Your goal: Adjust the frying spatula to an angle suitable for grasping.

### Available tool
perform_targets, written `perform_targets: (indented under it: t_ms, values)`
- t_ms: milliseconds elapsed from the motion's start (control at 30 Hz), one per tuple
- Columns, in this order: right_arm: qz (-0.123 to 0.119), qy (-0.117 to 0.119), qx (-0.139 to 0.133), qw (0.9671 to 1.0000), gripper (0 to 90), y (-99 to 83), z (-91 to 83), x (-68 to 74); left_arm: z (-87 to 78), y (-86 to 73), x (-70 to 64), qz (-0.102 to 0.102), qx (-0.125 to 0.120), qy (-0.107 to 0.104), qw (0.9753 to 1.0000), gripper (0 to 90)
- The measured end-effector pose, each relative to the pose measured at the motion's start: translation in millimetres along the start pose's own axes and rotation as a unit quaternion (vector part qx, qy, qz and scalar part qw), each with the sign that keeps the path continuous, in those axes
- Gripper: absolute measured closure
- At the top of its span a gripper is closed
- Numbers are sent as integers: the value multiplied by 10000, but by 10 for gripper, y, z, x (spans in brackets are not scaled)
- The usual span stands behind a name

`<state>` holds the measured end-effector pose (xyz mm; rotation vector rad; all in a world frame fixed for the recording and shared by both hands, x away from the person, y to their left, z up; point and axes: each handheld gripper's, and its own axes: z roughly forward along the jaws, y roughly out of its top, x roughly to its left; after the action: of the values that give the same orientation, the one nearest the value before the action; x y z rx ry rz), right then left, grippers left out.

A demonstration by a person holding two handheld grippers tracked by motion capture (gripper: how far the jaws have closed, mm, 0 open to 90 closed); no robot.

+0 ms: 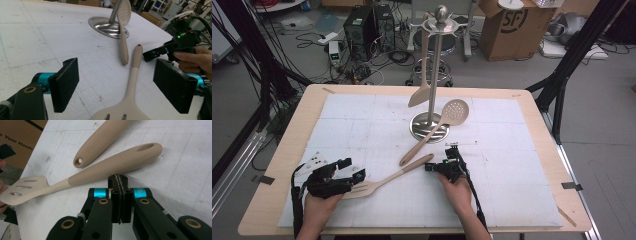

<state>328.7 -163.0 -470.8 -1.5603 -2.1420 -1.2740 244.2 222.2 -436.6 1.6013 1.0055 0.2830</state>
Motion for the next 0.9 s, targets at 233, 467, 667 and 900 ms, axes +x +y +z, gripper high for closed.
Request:
perform_targets:
  t_ms: [233,467,667,900]
  values:
    - [-215,-195,-92,9995,900,-34,1,59,-11,-7,14,-32,-18,31,10000,214]
    - [-79,-64,-87,9999,898,-32,-3,22,-12,-8,12,-16,-5,33,10000,214]
    - [421,862,-208,9952,780,-38,-136,-188,-22,-10,26,-30,-21,47,10000,215]
    - [19,1272,-217,9916,491,-135,-303,-131,-4,-12,12,3,20,20,10000,216]
